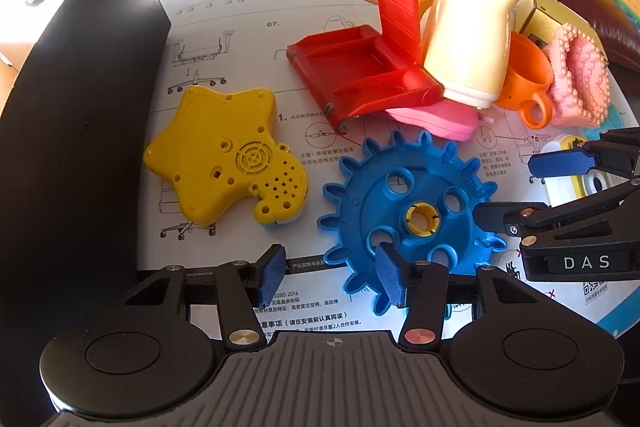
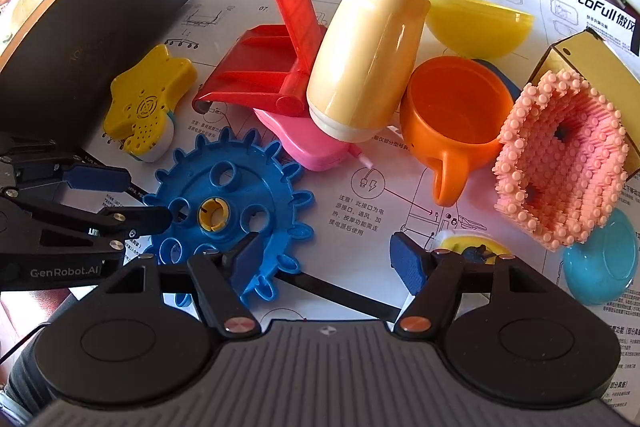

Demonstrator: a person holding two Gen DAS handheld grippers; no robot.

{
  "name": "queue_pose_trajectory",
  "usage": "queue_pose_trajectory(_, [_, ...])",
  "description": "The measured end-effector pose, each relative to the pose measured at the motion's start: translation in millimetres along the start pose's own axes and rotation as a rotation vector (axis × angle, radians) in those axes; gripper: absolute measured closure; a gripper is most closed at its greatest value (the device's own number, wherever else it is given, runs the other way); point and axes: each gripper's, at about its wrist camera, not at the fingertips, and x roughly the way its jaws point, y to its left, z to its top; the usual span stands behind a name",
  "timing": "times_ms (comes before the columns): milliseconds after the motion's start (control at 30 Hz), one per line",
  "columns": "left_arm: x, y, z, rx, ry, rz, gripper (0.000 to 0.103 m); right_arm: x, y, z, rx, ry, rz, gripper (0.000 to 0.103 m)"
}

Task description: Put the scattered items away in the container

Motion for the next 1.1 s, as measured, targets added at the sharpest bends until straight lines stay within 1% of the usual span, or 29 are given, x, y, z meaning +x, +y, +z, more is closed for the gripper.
queue_pose_trajectory(100, [1, 0, 2, 0.002, 0.001, 0.004, 0.037, 3, 1, 1, 0.0, 0.006, 0.003, 0.029])
queue_pose_trajectory(200, [2, 2, 1, 0.003, 0.012, -0.016, 0.037, 1, 1, 1, -0.006, 0.005, 0.009, 0.029])
queue_pose_trajectory(300, [5, 2, -4, 0.011, 0.026, -0.012, 0.04, 0, 2, 2, -0.013, 0.002, 0.009, 0.029])
queue_pose_trajectory(600, [2, 5, -3, -0.01, 0.019, -0.035, 0.038, 6, 5, 10, -0.012, 0.003, 0.001, 0.028])
queue_pose_trajectory(800, [-8, 10, 1, -0.032, -0.014, -0.055, 0.037, 7, 8, 15, -0.03, 0.017, -0.01, 0.028])
queue_pose_trajectory(967, [-1, 7, 7, -0.021, -0.009, -0.042, 0.037, 12, 13, 23, -0.046, 0.034, -0.024, 0.028])
queue_pose_trajectory(1100, [6, 6, 5, -0.01, 0.006, -0.032, 0.039, 12, 12, 20, -0.042, 0.054, 0.001, 0.029])
